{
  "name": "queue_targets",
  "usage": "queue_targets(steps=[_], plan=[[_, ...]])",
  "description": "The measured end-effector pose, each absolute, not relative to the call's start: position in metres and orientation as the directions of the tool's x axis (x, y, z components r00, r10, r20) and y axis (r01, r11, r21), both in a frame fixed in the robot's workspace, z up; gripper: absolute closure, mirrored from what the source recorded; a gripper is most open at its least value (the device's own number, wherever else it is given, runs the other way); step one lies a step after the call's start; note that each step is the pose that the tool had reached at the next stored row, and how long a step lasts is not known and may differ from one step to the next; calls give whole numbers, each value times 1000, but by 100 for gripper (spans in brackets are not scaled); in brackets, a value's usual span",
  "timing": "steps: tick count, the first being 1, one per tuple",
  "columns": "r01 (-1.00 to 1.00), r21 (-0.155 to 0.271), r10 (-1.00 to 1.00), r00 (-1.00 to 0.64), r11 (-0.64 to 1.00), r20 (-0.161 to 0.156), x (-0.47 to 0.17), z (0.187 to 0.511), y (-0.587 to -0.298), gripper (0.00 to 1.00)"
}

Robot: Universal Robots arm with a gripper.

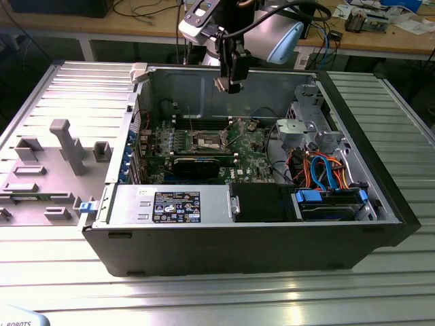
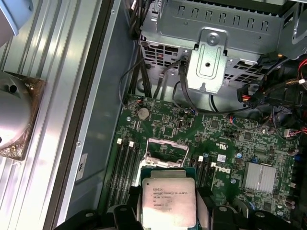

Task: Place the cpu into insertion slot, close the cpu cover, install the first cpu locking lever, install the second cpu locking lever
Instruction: 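Place the cpu into insertion slot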

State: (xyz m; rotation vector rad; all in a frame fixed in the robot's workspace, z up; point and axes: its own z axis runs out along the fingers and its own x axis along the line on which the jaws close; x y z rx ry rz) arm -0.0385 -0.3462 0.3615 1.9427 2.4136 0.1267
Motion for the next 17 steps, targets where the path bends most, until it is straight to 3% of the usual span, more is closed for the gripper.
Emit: queue_targets(steps=[17], plan=[[977, 89, 981, -195, 192, 19, -39, 362, -346, 46]])
